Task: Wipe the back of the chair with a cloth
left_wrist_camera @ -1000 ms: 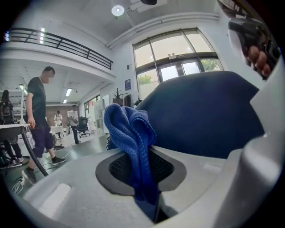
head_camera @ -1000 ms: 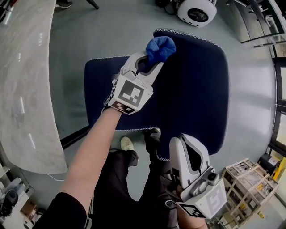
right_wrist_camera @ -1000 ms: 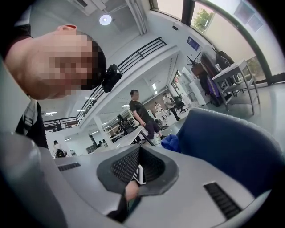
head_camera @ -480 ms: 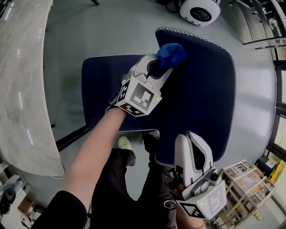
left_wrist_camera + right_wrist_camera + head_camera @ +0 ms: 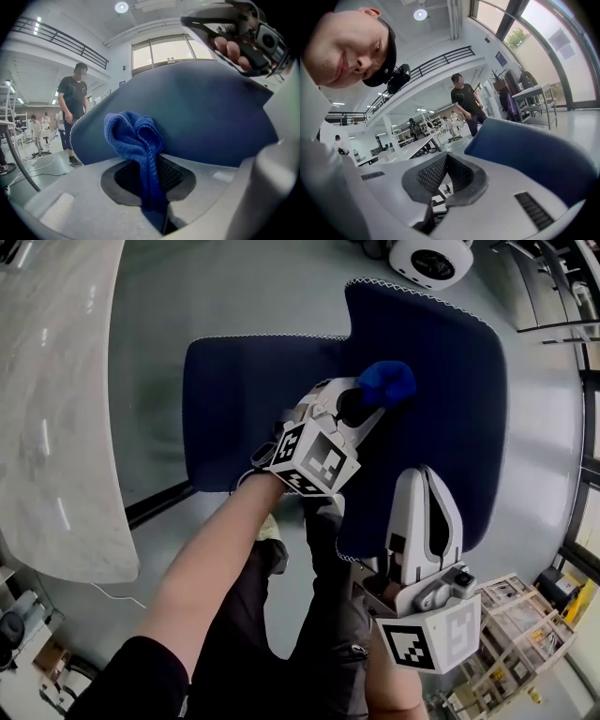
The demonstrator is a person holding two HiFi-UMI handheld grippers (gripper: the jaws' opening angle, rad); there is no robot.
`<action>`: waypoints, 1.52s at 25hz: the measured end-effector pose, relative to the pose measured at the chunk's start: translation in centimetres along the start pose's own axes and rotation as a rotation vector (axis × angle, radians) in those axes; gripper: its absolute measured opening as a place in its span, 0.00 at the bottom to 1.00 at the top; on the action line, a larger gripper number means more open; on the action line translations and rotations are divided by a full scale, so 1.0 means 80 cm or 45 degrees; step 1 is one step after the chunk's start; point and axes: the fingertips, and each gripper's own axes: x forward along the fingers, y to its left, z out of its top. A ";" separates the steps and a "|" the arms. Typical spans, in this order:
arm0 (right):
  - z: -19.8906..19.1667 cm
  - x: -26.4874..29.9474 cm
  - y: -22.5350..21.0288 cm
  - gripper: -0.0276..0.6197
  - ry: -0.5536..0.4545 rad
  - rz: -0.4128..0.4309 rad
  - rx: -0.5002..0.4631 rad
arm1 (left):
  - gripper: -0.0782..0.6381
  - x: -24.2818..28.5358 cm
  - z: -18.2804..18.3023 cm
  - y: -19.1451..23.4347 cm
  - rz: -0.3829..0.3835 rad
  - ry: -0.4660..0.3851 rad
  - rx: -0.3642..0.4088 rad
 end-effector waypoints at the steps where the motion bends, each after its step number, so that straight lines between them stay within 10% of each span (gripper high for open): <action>1: 0.000 -0.007 0.000 0.06 -0.005 0.000 0.008 | 0.21 -0.003 0.000 -0.008 -0.013 0.001 -0.002; 38: -0.029 -0.078 0.020 0.06 -0.018 -0.012 0.102 | 0.21 -0.121 -0.011 -0.206 -0.266 0.061 -0.070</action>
